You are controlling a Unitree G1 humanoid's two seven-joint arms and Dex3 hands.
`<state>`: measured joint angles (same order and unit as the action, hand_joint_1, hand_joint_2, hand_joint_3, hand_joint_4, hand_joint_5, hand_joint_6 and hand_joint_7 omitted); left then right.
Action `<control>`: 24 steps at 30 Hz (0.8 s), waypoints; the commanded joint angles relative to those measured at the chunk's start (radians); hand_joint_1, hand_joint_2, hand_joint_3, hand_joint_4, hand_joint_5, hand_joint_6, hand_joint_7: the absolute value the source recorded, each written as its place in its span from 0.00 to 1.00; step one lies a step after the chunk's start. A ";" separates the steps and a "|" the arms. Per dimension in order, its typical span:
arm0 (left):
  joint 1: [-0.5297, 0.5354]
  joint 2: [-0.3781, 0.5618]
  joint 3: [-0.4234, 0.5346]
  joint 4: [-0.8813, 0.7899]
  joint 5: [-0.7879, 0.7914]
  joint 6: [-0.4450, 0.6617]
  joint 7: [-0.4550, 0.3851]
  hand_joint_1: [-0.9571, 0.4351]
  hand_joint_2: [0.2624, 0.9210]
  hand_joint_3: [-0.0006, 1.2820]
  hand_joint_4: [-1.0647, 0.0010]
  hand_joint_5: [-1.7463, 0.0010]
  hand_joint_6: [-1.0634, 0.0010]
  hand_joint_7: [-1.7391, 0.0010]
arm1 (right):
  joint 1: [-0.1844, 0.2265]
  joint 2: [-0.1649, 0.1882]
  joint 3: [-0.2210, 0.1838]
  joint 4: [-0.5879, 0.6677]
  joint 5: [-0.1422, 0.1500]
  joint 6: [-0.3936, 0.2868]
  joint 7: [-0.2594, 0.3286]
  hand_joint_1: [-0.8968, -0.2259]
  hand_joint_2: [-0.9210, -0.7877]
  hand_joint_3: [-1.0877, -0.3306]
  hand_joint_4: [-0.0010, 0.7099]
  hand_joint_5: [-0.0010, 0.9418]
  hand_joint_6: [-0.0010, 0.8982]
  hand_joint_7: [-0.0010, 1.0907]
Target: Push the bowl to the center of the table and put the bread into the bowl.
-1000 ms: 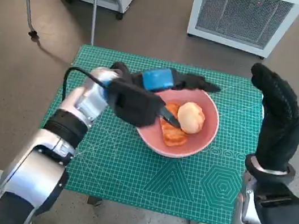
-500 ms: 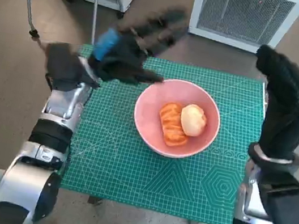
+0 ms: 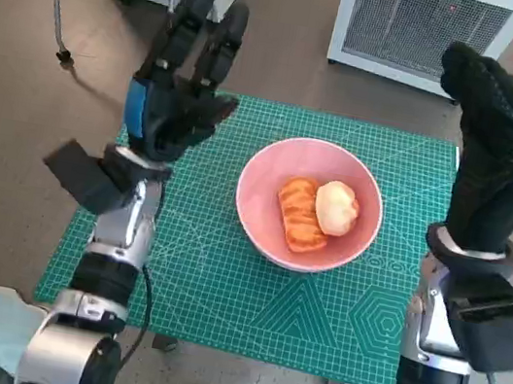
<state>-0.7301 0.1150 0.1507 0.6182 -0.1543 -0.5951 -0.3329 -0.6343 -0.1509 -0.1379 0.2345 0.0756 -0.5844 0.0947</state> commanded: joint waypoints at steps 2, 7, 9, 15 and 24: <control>0.034 0.010 -0.025 -0.084 0.010 0.005 -0.001 0.50 1.00 0.04 0.79 1.00 0.72 0.99 | -0.005 0.002 0.005 0.023 -0.001 0.005 -0.001 0.54 0.00 0.40 0.48 0.01 0.00 0.64; 0.054 0.010 -0.038 -0.122 -0.001 0.013 -0.010 0.57 1.00 0.05 0.81 1.00 0.72 1.00 | -0.008 0.005 0.008 0.030 0.005 0.001 0.003 0.55 0.00 0.40 0.47 0.01 0.00 0.63; 0.058 0.009 -0.042 -0.128 0.002 0.013 -0.008 0.58 1.00 0.06 0.81 1.00 0.72 1.00 | -0.008 0.006 0.009 0.029 0.005 0.002 0.003 0.55 0.00 0.40 0.47 0.01 0.00 0.63; 0.062 0.006 -0.046 -0.132 -0.007 0.018 -0.009 0.62 1.00 0.09 0.81 1.00 0.73 1.00 | -0.006 0.005 0.011 0.021 0.002 0.006 -0.001 0.56 0.00 0.39 0.47 0.01 0.00 0.62; 0.055 0.004 -0.043 -0.127 -0.017 0.024 -0.005 0.61 1.00 0.10 0.81 1.00 0.72 1.00 | -0.006 -0.004 0.009 0.026 -0.012 0.002 -0.005 0.56 0.00 0.39 0.47 0.01 0.00 0.61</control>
<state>-0.6779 0.1175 0.1082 0.4990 -0.1637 -0.5785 -0.3386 -0.6478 -0.1509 -0.1300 0.2455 0.0740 -0.5863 0.0946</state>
